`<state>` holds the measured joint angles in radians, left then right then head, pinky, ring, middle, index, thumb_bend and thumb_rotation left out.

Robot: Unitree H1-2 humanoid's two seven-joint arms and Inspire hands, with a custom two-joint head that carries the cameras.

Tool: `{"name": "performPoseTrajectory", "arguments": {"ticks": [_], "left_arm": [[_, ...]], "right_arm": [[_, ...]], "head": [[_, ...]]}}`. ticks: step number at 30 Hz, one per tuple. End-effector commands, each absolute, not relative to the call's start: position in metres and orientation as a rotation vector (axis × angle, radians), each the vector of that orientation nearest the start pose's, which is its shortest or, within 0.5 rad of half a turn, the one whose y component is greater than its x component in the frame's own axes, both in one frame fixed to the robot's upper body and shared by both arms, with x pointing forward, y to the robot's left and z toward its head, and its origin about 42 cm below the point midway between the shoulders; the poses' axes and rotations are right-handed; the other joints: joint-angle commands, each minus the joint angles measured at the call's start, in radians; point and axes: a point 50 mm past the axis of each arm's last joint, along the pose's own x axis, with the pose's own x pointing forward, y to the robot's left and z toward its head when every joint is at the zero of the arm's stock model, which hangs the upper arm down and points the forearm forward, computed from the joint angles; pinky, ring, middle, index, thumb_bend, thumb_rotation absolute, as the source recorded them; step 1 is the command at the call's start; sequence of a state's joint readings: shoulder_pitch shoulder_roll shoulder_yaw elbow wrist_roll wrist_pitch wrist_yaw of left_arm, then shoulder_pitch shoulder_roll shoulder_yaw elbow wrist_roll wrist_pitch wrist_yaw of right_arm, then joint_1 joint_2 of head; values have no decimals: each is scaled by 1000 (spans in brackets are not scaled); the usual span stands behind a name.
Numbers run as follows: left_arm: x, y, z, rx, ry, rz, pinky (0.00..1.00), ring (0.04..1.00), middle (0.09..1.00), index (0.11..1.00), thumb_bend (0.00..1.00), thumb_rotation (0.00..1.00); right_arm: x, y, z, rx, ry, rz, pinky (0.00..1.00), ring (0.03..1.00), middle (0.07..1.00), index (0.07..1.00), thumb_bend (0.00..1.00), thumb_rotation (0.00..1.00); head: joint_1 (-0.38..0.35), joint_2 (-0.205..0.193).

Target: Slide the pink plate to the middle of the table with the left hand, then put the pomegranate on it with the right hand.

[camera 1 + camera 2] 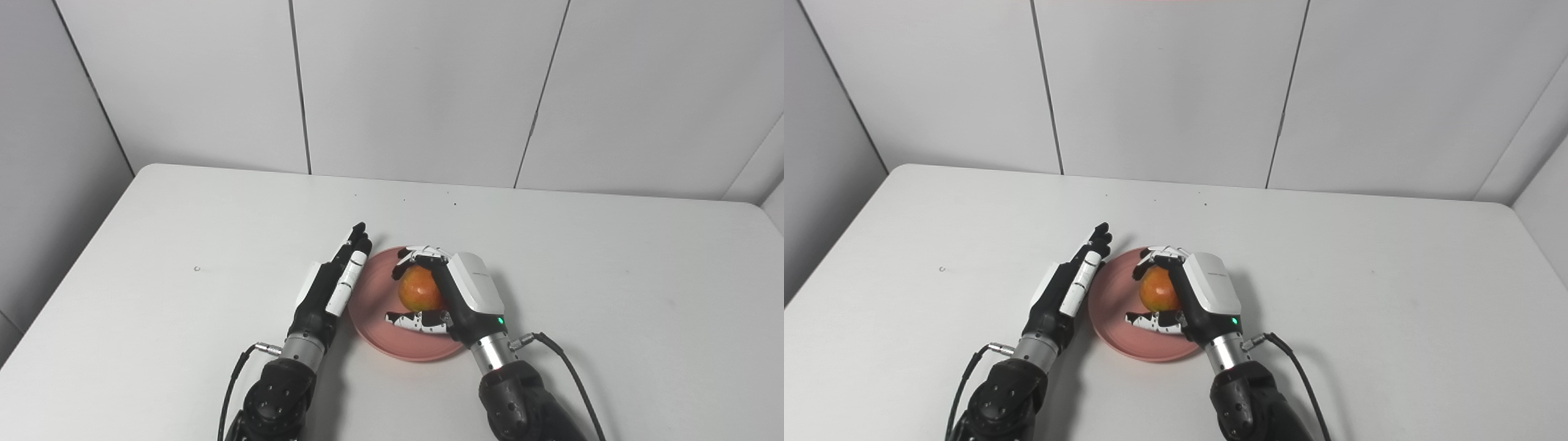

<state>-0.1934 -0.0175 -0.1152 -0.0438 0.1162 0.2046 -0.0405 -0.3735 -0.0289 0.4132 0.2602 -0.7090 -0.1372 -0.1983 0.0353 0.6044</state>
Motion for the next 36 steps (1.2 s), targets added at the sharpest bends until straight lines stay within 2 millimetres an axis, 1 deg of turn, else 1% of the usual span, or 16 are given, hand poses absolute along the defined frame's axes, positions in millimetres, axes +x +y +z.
{"name": "performPoseTrajectory", "arguments": {"ticks": [1, 3, 8, 10, 13, 16, 20, 22, 24, 26, 27, 28, 29, 32, 34, 36], "left_arm": [[345, 149, 173, 137, -118, -180, 969, 974, 975, 966, 574, 1000], [344, 149, 173, 151, -118, -163, 950, 961, 969, 960, 580, 1000], [346, 150, 171, 128, -121, -161, 961, 958, 982, 964, 630, 1000], [346, 151, 170, 133, -124, -168, 963, 964, 987, 965, 635, 1000], [346, 153, 170, 133, -128, -184, 975, 985, 999, 979, 628, 1000], [345, 154, 170, 137, -127, -188, 967, 980, 995, 977, 610, 1000], [345, 156, 170, 142, -126, -188, 960, 974, 988, 971, 606, 1000], [344, 156, 170, 141, -123, -190, 963, 977, 987, 972, 595, 1000], [344, 157, 170, 126, -115, -193, 975, 984, 985, 978, 581, 1000], [344, 157, 170, 119, -112, -193, 980, 986, 986, 981, 579, 1000], [344, 157, 170, 118, -112, -193, 982, 986, 986, 983, 581, 1000], [344, 157, 170, 125, -117, -192, 982, 986, 986, 983, 581, 1000], [344, 158, 170, 132, -120, -189, 982, 986, 984, 980, 586, 1000], [344, 158, 170, 150, -126, -185, 990, 989, 981, 975, 587, 1000], [344, 159, 170, 154, -128, -181, 988, 985, 978, 969, 580, 1000], [344, 159, 170, 154, -126, -179, 983, 981, 977, 968, 578, 1000]], "right_arm": [[371, -77, 170, -781, -559, 307, 740, 816, 780, 722, 511, 100], [370, -78, 170, -780, -558, 310, 812, 860, 824, 782, 521, 153], [362, -79, 174, -744, -594, 288, 941, 942, 909, 847, 546, 229], [358, -80, 175, -719, -614, 275, 961, 953, 922, 860, 546, 244], [352, -81, 178, -664, -649, 259, 993, 983, 959, 898, 541, 299], [348, -82, 179, -617, -677, 242, 1000, 999, 981, 923, 533, 357], [343, -83, 182, -569, -708, 196, 1000, 995, 978, 932, 546, 380], [342, -83, 183, -550, -710, 175, 1000, 986, 972, 943, 556, 436], [341, -85, 184, -521, -699, 157, 1000, 984, 977, 969, 561, 540], [340, -88, 185, -482, -672, 141, 995, 982, 979, 974, 556, 606], [339, -90, 184, -463, -657, 134, 988, 981, 980, 974, 548, 638], [339, -93, 183, -429, -628, 127, 988, 981, 980, 974, 547, 642], [340, -96, 180, -393, -599, 120, 968, 979, 986, 976, 539, 719], [341, -103, 175, -263, -538, 87, 932, 961, 972, 953, 559, 803], [344, -107, 172, -198, -514, 71, 923, 946, 951, 925, 509, 882], [346, -109, 171, -146, -492, 70, 925, 946, 948, 920, 497, 897]], "head": [[-1, 2], [-2, 3], [-6, 9], [-6, 12], [-6, 14], [-9, 17], [-9, 18], [-9, 21], [-9, 22], [-8, 22], [-8, 22], [-8, 22], [-8, 22], [-9, 22], [-7, 21], [-7, 21]]}}
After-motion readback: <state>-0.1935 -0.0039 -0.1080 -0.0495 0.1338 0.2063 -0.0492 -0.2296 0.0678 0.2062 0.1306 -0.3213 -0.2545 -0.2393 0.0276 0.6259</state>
